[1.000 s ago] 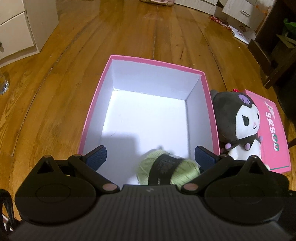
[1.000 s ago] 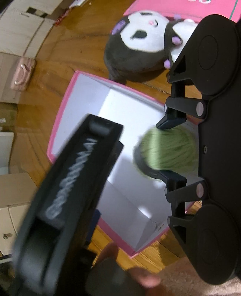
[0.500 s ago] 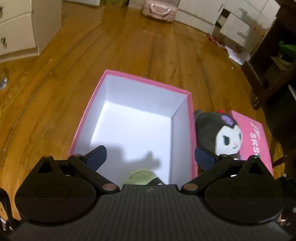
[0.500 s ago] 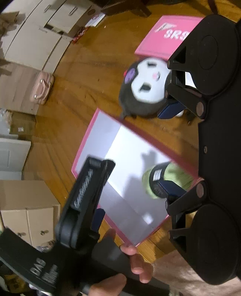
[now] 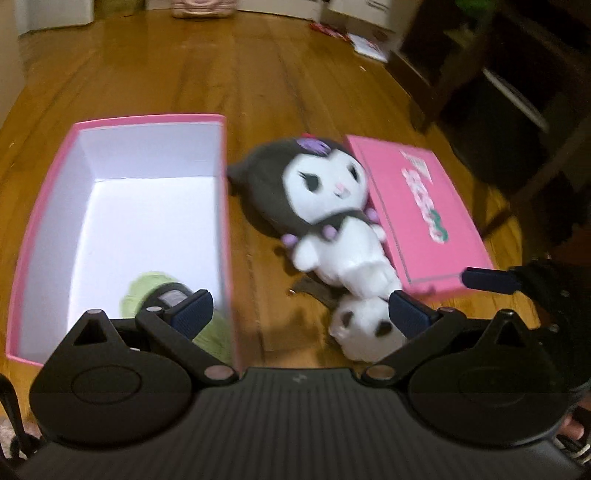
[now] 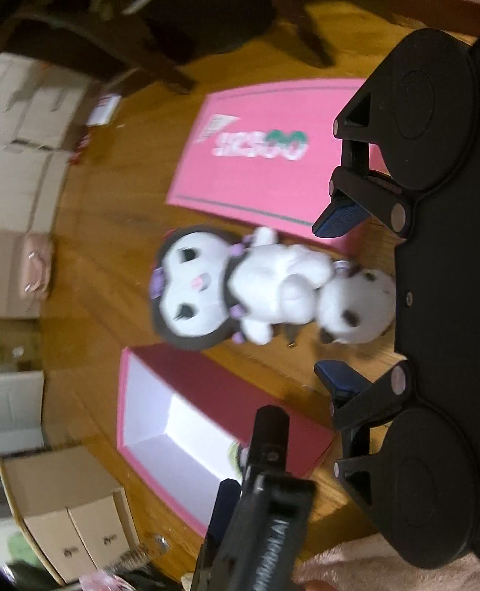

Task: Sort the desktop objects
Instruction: 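Move the right tool back to the white panda plush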

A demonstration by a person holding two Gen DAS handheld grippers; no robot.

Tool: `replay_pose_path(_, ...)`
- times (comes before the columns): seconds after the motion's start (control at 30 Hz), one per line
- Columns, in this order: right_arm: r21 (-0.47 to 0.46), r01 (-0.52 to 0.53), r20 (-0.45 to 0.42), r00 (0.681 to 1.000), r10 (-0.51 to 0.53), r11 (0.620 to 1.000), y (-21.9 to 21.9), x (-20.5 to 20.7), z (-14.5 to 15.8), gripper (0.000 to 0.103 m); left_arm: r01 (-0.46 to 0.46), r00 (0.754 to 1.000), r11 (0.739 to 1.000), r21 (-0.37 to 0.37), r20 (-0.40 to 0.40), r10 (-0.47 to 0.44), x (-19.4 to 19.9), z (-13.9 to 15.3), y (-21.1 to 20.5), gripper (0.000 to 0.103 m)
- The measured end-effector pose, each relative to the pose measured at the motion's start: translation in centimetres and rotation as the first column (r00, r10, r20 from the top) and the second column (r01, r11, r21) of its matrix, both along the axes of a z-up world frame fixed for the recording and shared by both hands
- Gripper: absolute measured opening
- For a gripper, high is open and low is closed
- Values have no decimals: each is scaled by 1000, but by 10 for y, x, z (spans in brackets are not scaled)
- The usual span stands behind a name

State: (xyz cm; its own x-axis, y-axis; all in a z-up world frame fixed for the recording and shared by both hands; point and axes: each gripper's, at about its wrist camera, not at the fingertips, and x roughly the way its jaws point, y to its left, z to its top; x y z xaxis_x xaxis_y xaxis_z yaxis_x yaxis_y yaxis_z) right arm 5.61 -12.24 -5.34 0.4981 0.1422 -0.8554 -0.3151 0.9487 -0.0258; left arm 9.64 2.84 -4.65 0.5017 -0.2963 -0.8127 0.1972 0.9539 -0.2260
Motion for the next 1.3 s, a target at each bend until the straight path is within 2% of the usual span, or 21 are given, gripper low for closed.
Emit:
replay_pose_path(0.1, 21, 29, -45, 999, -28, 999, -3, -1, -21, 78, 40, 999, 998, 39, -1, -40, 0, -6, -17, 103)
replay_pose_path(0.23, 40, 38, -94, 995, -34, 998, -3, -3, -46, 78, 62, 998, 997, 49, -32, -60, 2, -17, -28, 103)
replay_pose_path(0.43, 85, 133, -140, 983, -121, 987, -11, 3, -76, 78, 41, 998, 996, 73, -55, -37, 7, -31, -34, 103)
replay_pose_path(1.03, 135, 154, -129, 982, -137, 979, -8, 10, -91, 78, 27, 993, 998, 48, -113, -21, 20, -57, -49, 103)
replay_pose_path(1.3, 176, 204, -191, 967, -170, 963, -8, 20, -106, 79, 24, 991, 998, 62, -135, -15, 23, -63, -51, 103)
